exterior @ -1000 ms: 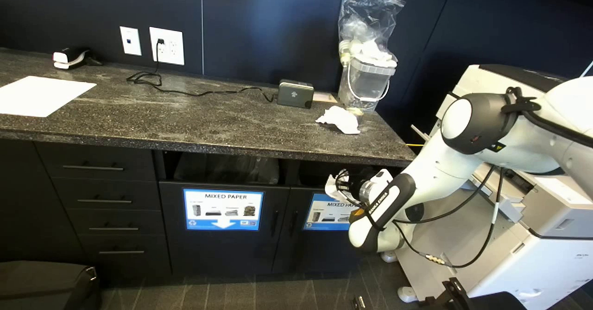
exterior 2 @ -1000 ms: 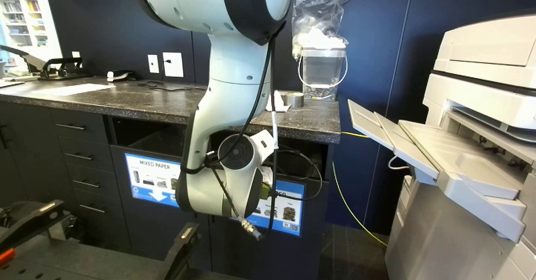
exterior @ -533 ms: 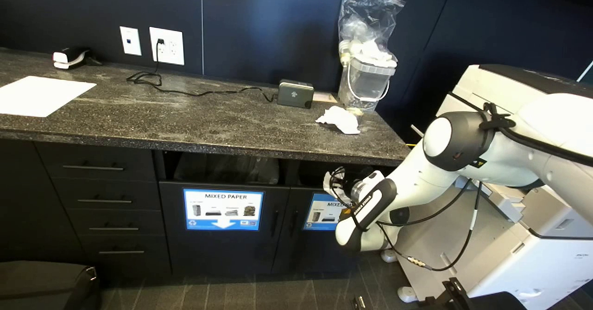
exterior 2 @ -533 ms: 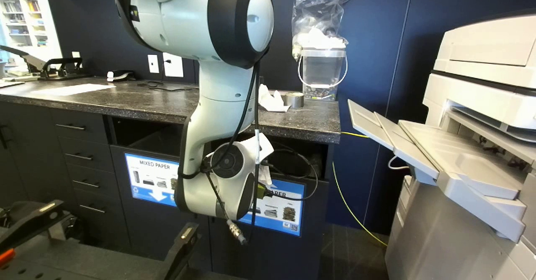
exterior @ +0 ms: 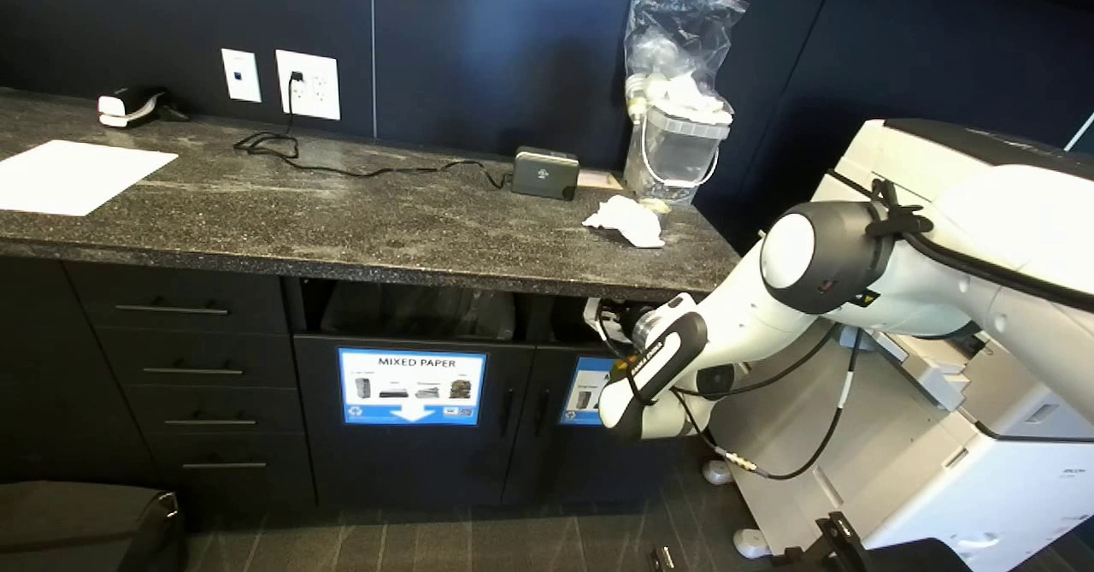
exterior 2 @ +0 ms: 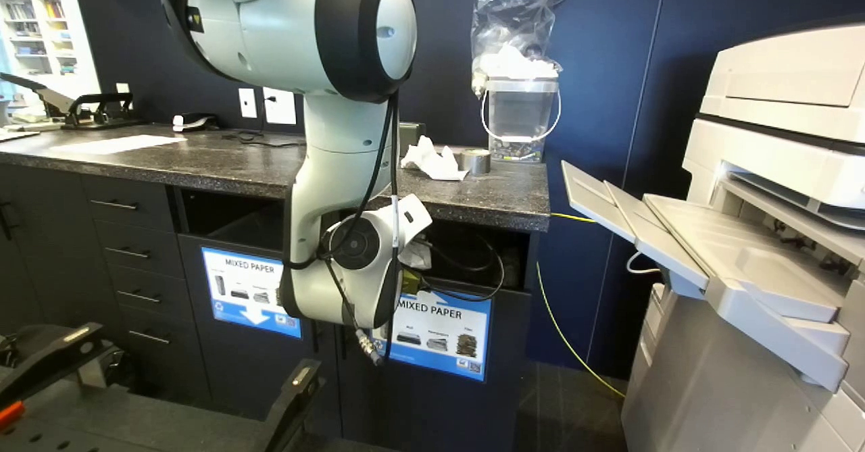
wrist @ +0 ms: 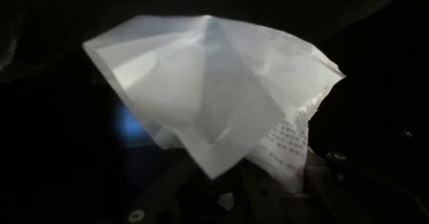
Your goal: Put the right and left white pieces of paper in the right bin respectively
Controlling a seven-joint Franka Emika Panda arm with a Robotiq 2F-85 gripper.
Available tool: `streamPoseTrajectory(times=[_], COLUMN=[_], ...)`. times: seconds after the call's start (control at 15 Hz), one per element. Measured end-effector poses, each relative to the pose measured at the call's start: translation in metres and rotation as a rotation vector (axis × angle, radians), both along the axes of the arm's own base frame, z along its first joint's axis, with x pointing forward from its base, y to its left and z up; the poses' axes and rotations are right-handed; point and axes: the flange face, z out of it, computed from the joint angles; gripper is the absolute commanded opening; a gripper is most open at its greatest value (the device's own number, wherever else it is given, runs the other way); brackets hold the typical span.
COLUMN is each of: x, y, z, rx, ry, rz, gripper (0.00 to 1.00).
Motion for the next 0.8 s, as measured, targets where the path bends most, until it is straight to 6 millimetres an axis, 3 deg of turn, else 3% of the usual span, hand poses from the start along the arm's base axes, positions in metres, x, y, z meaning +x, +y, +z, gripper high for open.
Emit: streamPoseTrajectory(times=[0.8], x=[-0.0029], y=[0.0039], z=[-0.0033], rx=[-0.014], ry=[0.006], rz=[-0.014], gripper=[0.12])
